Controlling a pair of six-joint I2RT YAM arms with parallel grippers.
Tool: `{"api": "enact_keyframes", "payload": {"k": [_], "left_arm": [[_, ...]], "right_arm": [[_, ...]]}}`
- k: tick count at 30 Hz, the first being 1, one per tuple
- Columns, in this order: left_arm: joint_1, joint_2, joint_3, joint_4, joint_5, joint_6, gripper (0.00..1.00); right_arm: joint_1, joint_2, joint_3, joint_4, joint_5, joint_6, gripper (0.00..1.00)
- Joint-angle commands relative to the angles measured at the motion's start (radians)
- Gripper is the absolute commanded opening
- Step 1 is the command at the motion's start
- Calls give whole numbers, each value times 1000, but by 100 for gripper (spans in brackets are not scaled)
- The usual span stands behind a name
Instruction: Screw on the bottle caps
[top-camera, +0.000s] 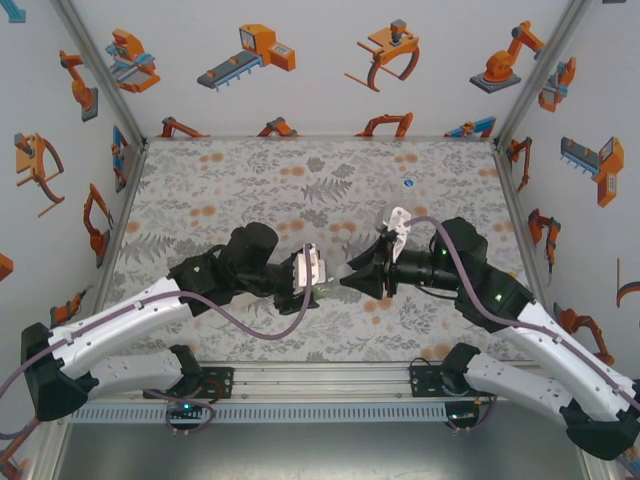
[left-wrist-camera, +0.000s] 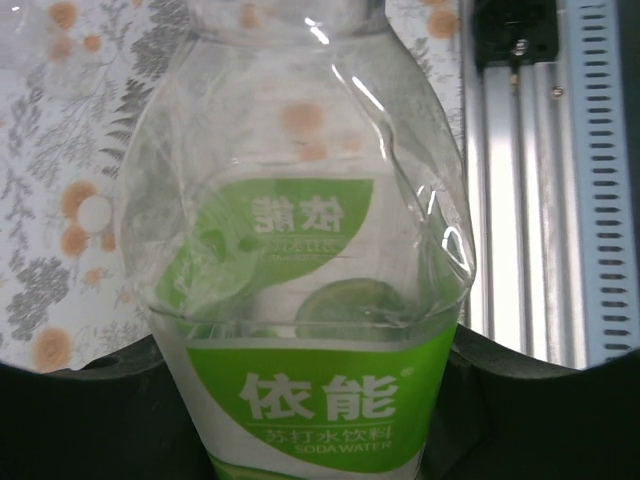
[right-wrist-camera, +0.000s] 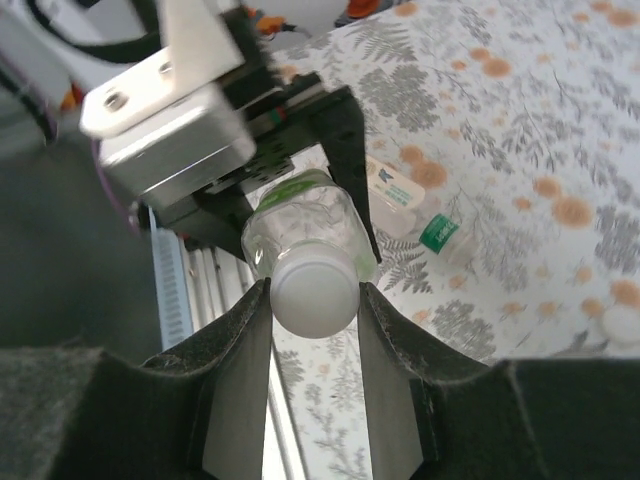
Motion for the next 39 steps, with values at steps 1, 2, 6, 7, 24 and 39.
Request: {"api": "enact_keyframes", "payload": {"k": [1,2,6,7,24,39], "left_arm": [[-6,-8,5,92,-24,9,0],[-7,-4,4,99,-39,8,0],[-7,2,-6,138,-95,4,0],[-7,3,-9,148,-103,6,0],[-7,63,25,127,-87,3,0],[-5,123,86,82,-187,-41,0]], "right_arm": [[-6,-1,-7,-4,311,353,0],[-7,7,5,-46,349,411,0],[-7,41,43,-142,393,599,0],[-6,48,48,-140,386,635,0],[-7,124,93,-82,364,639,46],[-7,146,93,-84,351,682,47]]}}
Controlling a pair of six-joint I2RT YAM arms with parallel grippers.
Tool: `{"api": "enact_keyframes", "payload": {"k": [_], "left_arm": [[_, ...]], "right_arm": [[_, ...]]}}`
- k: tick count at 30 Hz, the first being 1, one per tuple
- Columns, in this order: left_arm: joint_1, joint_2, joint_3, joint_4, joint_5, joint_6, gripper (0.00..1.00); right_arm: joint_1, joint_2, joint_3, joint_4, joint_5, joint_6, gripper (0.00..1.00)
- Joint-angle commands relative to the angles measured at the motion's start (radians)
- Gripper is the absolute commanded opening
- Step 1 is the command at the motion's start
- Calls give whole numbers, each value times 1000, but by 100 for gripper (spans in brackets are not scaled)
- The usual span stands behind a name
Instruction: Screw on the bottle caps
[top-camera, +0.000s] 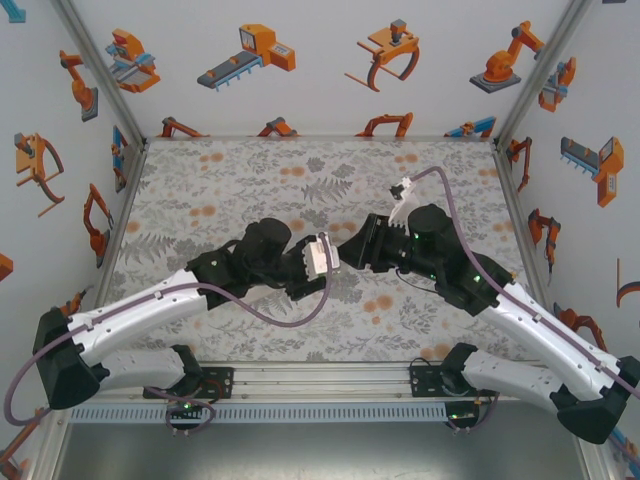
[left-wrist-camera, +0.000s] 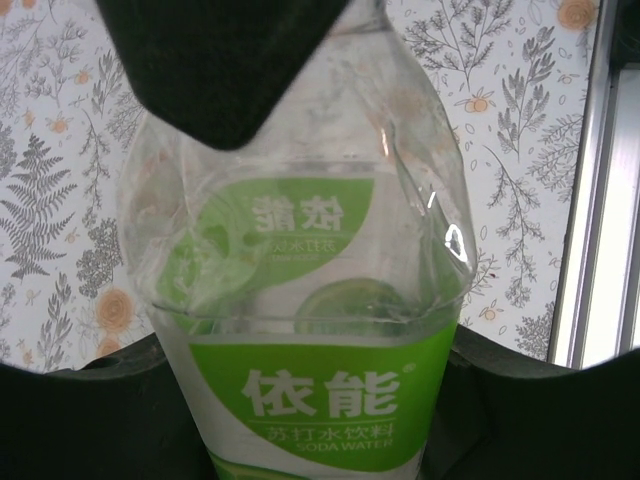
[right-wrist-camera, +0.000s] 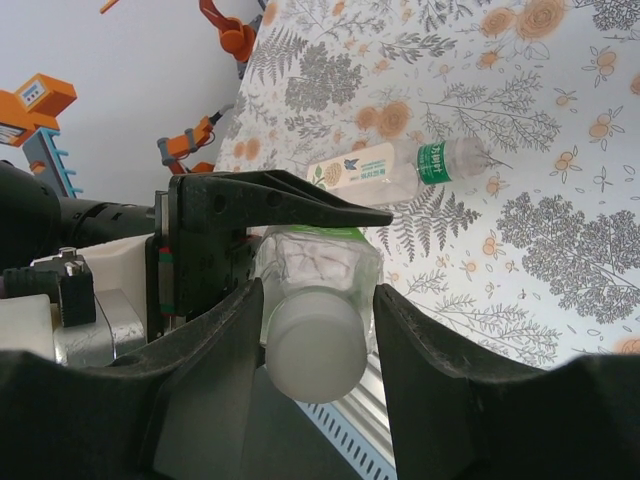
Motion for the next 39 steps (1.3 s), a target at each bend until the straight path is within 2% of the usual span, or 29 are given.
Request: {"api": "enact_keyframes", "payload": {"k": [1,11,13,15,17,20,21,27,32,39], "left_arm": [[-5,19,62,-8,-11,-26,0],[-5,16,52,24,-46,-48,0],[-4,16,50,26,-54,-54,12],[-4,11,46,34,-51,-55,37],[-4,2,38,48,-43,-57,53],[-3,-23,14,84,-38,-65,74],[-4,-33,4,94,-38,-67,78],[5,-78,-10,97,-50,-73,86],[15,-115,-27,84,-66,-87,86],[90,-138,-41,78,-80,-234,84]], "right_arm": [[-4,-2,21,4,14,30,47],[-4,-8,0,45,21,76,37],[-4,-5,0,50,26,77,33],[-4,-4,0,53,35,74,29],[-4,-1,2,50,45,71,25],[-4,10,11,43,60,45,21],[-5,15,19,34,65,30,20],[-19,81,89,-74,119,-100,19],[-77,169,152,-148,169,-240,18],[-188,339,247,-165,235,-396,15]]}}
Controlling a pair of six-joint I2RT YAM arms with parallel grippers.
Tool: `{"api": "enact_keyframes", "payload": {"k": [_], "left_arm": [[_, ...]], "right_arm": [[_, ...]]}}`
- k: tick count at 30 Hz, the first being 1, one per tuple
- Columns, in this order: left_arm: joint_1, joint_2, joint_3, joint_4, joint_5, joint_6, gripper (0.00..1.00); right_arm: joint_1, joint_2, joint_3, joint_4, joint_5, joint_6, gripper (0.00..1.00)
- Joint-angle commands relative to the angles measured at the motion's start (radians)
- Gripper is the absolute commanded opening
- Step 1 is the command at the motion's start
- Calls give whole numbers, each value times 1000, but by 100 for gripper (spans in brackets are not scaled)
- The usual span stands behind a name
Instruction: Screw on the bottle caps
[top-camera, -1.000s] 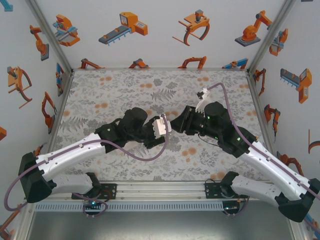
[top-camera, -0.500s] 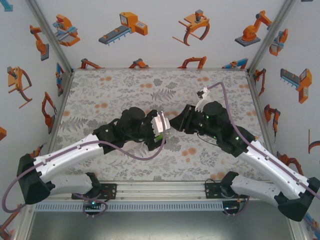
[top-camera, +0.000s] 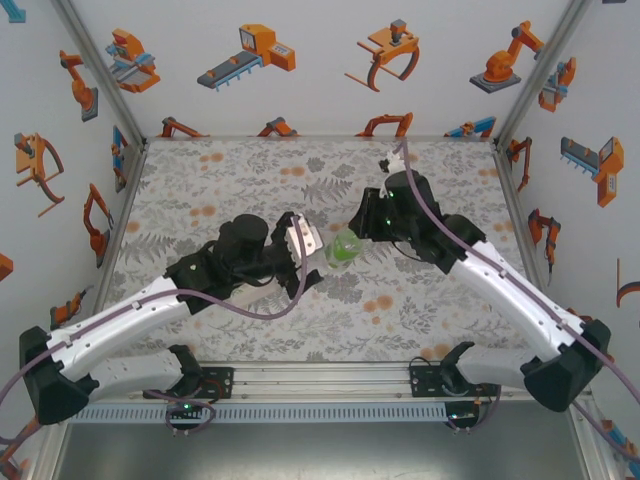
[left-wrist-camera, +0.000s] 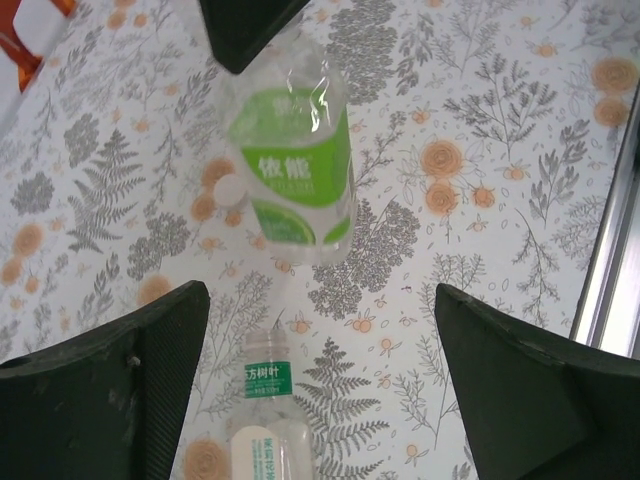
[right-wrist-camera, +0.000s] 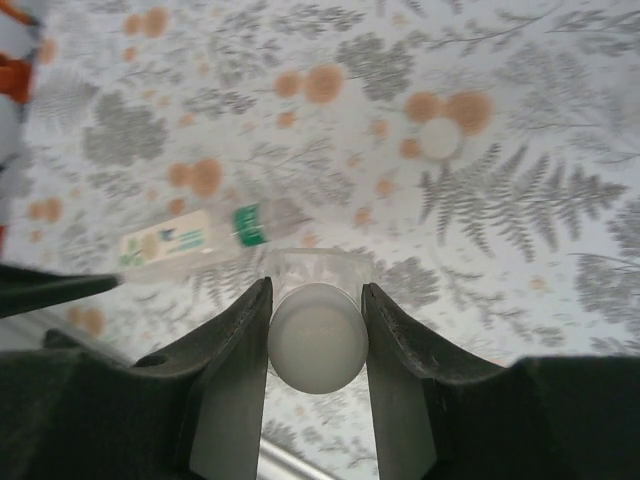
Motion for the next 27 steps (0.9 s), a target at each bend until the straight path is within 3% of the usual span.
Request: {"api": "enact_keyframes", "payload": {"k": [1,9,14,27], "left_arm": [[47,-20,-11,3,-25,-134,83],[122,-37,6,-107,-211,-348,87],[184,-25,46,-223,-137,-433,86],[189,-65,11,-247,-128,-444,86]], "right_arm": [[-40,66,57,-4,73,-141,14],[-155,252,125,96,118,-254,10],[-195,360,180,160,147,-316,9],[-231,573,322,180,146,-361,8]]}}
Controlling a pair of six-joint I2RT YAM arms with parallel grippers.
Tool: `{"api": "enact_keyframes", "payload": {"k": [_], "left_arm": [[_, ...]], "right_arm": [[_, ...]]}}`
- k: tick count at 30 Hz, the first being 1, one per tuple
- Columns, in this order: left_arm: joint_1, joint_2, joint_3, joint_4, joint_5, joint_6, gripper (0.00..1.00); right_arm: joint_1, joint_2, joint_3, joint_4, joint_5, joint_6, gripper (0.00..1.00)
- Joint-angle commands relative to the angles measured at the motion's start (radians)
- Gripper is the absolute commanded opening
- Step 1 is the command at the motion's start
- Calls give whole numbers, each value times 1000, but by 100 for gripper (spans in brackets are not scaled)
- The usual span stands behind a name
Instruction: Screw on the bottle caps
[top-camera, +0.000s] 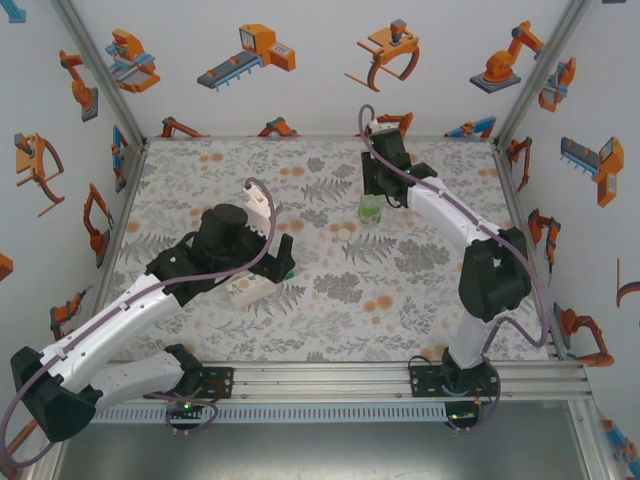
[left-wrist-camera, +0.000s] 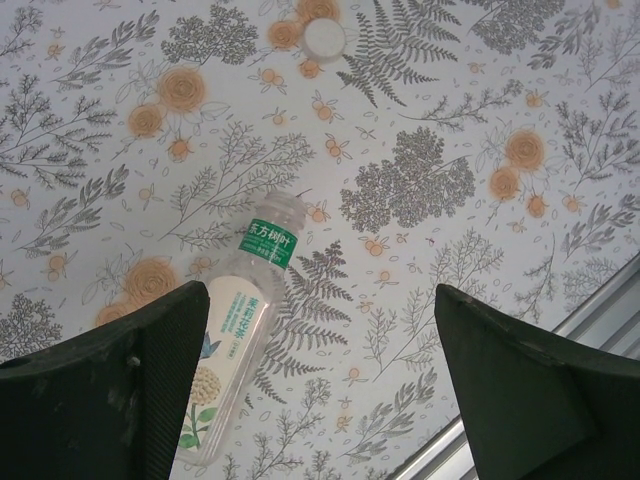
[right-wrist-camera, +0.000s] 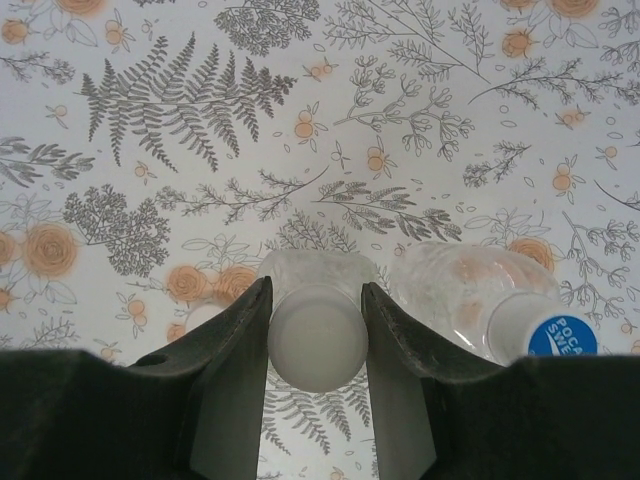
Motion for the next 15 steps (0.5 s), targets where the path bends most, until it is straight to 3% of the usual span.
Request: {"api": "enact_keyframes", "payload": {"k": [1,5,15], "left_arm": [[4,-19,0,-22,16,-23,86],[3,-20,-4,-22,25,-24,85],[3,-20,-5,-22,27,-17,85]], "right_arm": [[-4,14,35,14,27,-21,8],[-4,27,25,18,39,-21,8],[-5,37,-14,56,84,-26,22]]}}
